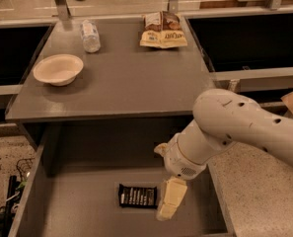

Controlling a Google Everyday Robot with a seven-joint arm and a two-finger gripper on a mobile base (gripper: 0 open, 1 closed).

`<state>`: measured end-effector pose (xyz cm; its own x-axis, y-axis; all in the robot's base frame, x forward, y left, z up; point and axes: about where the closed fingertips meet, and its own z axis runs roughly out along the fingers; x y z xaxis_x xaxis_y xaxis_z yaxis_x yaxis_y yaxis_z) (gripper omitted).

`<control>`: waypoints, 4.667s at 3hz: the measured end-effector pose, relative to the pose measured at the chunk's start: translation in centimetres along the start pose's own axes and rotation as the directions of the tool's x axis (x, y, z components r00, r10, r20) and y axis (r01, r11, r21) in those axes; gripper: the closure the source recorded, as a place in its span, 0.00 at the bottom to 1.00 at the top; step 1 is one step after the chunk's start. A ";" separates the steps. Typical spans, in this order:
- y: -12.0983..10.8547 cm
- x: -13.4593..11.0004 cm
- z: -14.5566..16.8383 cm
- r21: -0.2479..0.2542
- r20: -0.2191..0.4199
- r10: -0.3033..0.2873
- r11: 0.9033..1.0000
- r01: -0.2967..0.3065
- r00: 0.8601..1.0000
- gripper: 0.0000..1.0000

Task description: Pick rxbar chocolate from top drawer and place on counter

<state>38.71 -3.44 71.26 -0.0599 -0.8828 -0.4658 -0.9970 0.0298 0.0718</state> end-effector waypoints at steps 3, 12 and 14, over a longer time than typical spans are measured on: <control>-0.8 0.1 2.0 0.006 0.019 0.020 1.000 -0.020 1.000 0.00; -2.0 -0.9 9.7 0.110 -0.010 0.037 0.993 -0.035 0.999 0.00; -2.1 0.1 11.7 0.078 -0.006 0.073 0.994 -0.072 0.997 0.00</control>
Offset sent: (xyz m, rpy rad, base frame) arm 0.0115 0.0136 -0.0312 0.0094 0.0230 -0.0292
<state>40.27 1.92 60.75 -0.1324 -0.8813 -0.4536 -0.9908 0.1302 0.0363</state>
